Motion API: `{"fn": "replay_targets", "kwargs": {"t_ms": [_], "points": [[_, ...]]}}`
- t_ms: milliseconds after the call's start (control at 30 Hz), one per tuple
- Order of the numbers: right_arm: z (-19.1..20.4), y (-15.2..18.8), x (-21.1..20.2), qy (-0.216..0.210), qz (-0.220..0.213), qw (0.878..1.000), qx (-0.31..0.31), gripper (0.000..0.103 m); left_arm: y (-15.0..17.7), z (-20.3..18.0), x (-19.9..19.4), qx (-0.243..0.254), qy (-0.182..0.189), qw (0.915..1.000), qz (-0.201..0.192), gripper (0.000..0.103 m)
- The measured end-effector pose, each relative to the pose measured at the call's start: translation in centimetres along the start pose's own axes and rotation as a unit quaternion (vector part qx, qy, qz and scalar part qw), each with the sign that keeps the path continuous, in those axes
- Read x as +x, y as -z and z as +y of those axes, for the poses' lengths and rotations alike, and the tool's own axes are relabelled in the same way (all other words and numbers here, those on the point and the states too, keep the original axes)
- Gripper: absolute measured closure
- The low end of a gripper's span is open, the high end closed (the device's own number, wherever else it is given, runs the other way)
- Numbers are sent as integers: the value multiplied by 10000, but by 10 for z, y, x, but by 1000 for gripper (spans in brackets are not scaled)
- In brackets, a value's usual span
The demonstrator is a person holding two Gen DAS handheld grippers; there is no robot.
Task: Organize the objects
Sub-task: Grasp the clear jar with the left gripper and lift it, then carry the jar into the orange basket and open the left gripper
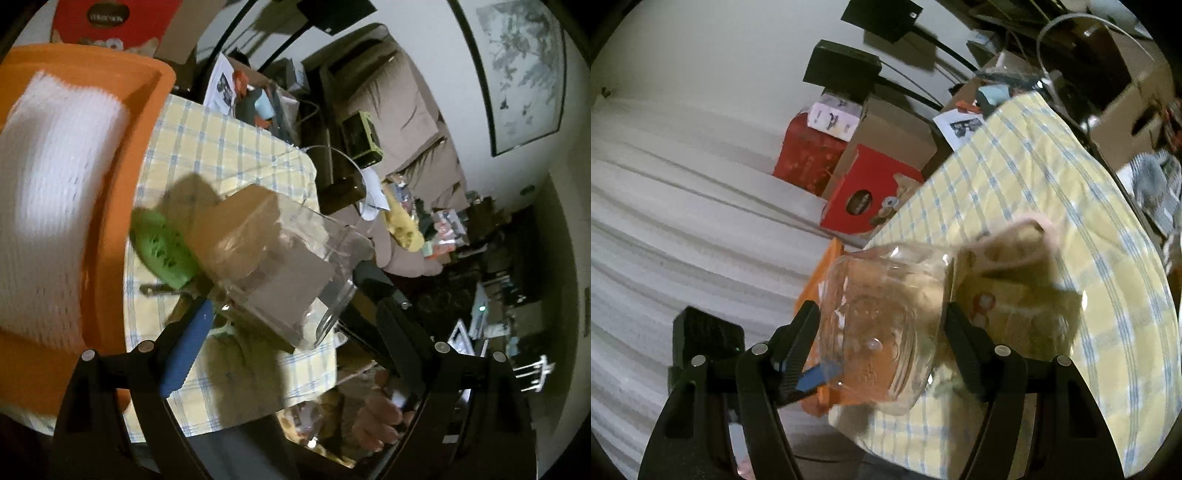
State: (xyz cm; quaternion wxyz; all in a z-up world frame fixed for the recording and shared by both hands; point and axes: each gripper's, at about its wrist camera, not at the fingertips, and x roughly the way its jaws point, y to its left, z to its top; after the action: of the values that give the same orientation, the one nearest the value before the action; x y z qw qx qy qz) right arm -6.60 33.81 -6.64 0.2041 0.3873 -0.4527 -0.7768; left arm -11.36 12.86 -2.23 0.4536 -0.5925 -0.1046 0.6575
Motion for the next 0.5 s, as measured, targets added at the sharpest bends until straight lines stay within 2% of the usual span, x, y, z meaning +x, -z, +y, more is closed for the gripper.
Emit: {"fn": "replay_targets", "kwargs": {"t_ms": [100, 200, 300, 433, 500], "points": [[-5, 12, -11, 175, 128, 9997, -78, 31, 16, -8, -4, 221, -190, 9991, -297, 15], [-8, 21, -19, 508, 295, 9979, -272, 31, 27, -14, -3, 444, -295, 9981, -314, 15], [-14, 31, -24, 1030, 492, 9925, -429, 29, 34, -21, -3, 719, -520, 9957, -275, 15], [-17, 40, -32, 1582, 550, 9830, -747, 29, 48, -33, -8, 1077, -655, 9915, -309, 15], [-15, 41, -37, 1698, 530, 9800, -892, 29, 56, -35, -9, 1131, -683, 9908, -302, 16]]}}
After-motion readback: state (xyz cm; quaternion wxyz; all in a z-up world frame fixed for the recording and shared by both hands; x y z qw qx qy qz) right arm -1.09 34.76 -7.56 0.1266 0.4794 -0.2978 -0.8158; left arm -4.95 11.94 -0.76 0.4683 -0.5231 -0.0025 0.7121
